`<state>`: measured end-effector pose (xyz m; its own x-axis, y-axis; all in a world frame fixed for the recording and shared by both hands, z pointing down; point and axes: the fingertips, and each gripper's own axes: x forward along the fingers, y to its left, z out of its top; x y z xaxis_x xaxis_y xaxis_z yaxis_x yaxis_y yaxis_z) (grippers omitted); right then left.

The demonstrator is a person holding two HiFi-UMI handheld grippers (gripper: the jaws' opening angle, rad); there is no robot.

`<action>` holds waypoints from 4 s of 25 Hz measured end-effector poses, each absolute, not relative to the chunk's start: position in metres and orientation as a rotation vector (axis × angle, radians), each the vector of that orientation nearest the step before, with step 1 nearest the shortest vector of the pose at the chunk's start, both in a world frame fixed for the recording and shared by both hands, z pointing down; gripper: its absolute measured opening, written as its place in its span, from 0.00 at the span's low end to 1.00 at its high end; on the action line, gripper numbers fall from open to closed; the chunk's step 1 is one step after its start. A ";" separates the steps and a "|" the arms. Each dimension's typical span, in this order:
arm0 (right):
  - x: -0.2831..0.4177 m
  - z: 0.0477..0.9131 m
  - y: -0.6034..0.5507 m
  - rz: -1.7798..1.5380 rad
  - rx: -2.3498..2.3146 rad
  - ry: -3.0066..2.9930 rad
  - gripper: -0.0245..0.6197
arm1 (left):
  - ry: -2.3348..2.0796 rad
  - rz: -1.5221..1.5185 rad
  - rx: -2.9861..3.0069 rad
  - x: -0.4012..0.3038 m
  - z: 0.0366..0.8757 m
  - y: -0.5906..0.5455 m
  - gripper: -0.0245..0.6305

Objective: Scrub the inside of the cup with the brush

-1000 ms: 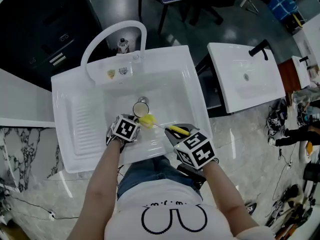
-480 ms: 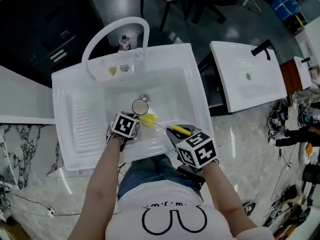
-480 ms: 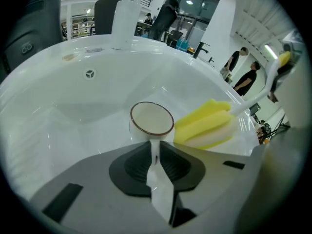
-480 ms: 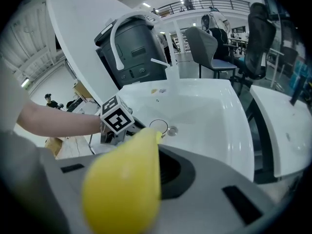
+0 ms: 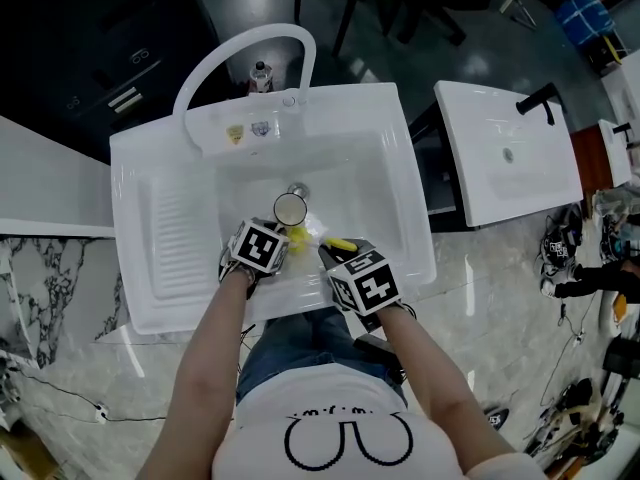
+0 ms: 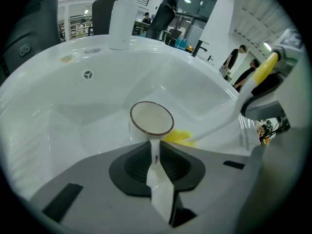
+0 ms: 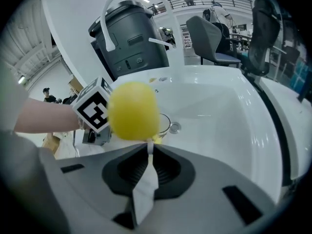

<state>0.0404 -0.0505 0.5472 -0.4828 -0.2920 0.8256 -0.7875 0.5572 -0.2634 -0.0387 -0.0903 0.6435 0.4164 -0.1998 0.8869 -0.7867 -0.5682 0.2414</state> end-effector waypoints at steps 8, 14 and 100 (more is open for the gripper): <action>0.043 0.543 -0.055 0.781 0.854 -2.035 0.10 | -0.819 1.173 2.037 -0.041 0.646 -0.089 0.14; 0.060 0.508 -0.055 0.687 0.890 -2.078 0.10 | -0.782 1.227 2.074 -0.042 0.649 -0.085 0.14; 0.050 0.528 -0.128 0.581 0.982 -2.256 0.11 | -0.564 1.899 2.468 -0.045 0.652 -0.083 0.14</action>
<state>0.0498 -0.1285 0.5280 -0.5435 -0.4979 0.6758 -0.7625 0.6295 -0.1494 -0.0454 -0.0828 0.6525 0.2167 -0.2916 0.9317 -0.2640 -0.9363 -0.2317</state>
